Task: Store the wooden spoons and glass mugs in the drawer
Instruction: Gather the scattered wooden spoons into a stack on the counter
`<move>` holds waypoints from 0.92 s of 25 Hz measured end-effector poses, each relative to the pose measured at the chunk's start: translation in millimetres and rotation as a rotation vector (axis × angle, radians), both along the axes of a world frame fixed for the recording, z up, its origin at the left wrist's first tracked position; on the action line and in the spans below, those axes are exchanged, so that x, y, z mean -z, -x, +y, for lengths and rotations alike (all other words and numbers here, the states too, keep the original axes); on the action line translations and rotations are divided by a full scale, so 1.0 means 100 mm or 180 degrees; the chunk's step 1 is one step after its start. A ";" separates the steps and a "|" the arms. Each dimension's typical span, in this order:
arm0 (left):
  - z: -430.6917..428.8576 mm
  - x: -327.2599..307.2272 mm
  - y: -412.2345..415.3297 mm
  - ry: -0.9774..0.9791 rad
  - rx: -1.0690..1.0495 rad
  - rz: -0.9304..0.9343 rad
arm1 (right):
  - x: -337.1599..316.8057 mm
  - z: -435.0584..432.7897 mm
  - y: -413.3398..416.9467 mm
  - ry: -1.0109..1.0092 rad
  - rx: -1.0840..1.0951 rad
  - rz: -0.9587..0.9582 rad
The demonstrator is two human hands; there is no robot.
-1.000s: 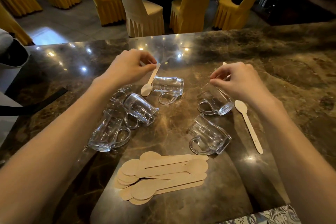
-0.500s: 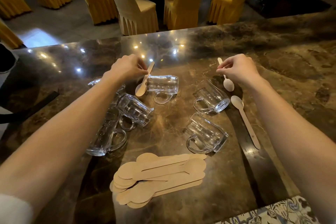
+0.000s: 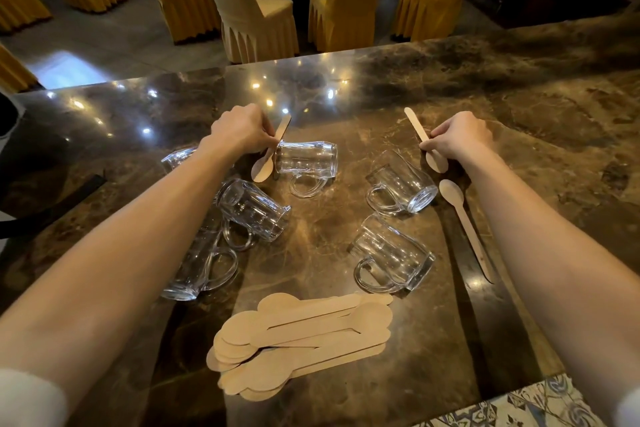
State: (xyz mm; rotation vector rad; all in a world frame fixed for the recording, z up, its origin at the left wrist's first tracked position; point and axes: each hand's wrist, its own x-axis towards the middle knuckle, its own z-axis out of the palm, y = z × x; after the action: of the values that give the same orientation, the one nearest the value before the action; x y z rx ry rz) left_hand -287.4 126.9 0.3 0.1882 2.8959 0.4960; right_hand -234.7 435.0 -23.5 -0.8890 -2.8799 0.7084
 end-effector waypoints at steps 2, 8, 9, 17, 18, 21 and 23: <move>0.00 0.01 0.00 -0.0049 -0.0075 -0.0024 | 0.00 0.01 0.01 0.0184 0.0041 -0.0010; 0.00 0.04 0.00 -0.0158 -0.0152 -0.0012 | -0.01 -0.04 0.00 0.0445 -0.0074 0.0191; 0.00 0.04 0.00 -0.0174 -0.0151 -0.0003 | -0.02 -0.05 -0.01 0.0441 -0.0094 0.0223; -0.03 -0.03 -0.05 -0.0712 -0.0055 -0.0018 | -0.17 -0.20 -0.11 0.0506 -0.0561 0.0548; -0.03 -0.05 -0.06 -0.0830 -0.0047 0.0003 | -0.21 -0.22 -0.14 0.0542 -0.0630 0.0602; -0.04 -0.14 -0.11 -0.1117 -0.0057 0.0146 | -0.31 -0.32 -0.25 0.0539 -0.0853 0.0755; -0.05 -0.22 -0.15 -0.1327 -0.0153 0.0243 | -0.38 -0.40 -0.33 0.0523 -0.0999 0.0831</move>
State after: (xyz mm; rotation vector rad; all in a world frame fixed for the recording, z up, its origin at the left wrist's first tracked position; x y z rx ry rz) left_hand -272.4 122.2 22.1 0.2007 2.8372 1.1209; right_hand -202.0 395.4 14.5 -0.3212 -2.7776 1.0139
